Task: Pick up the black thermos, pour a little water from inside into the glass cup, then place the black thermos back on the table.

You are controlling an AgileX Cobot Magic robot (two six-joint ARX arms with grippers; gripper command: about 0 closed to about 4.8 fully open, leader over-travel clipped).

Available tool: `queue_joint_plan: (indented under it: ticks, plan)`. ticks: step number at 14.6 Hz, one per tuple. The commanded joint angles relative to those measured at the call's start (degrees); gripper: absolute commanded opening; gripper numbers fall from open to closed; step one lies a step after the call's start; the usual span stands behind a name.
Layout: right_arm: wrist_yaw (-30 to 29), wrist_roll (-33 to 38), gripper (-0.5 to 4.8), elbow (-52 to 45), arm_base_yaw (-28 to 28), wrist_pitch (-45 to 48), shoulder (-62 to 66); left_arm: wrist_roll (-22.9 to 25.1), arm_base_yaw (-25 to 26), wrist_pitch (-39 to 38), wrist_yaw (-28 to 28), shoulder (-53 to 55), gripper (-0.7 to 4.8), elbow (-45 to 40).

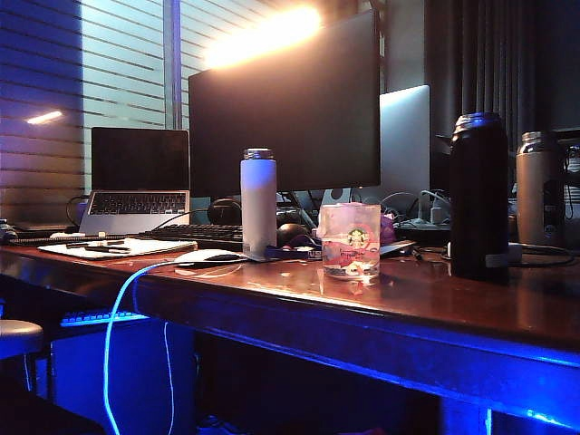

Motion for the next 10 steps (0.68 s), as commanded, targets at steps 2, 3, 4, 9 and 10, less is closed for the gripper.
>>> queue_joint_plan:
  ticks: [2, 3, 4, 9, 10]
  plan:
    - [-0.11, 0.17, -0.01, -0.22, 0.00, 0.57, -0.04, -3.26, -0.04, -10.95, -1.88, -2.78, -0.04, -0.52]
    - [-0.09, 0.15, -0.01, -0.22, 0.00, 0.59, -0.04, -3.26, -0.04, -13.29, -1.57, -2.78, -0.04, -0.52]
    - [-0.09, 0.17, -0.01, -0.22, 0.00, 0.57, -0.04, -3.23, -0.04, -14.45, -1.38, -2.78, -0.04, -0.52]
    - [-0.09, 0.15, -0.01, -0.22, 0.00, 0.57, -0.04, -3.02, -0.02, -14.32, -1.49, -2.78, -0.03, -0.52]
    - [-0.09, 0.15, -0.01, -0.22, 0.00, 0.57, -0.04, -3.02, -0.02, -14.32, -1.49, -2.78, -0.03, -0.52]
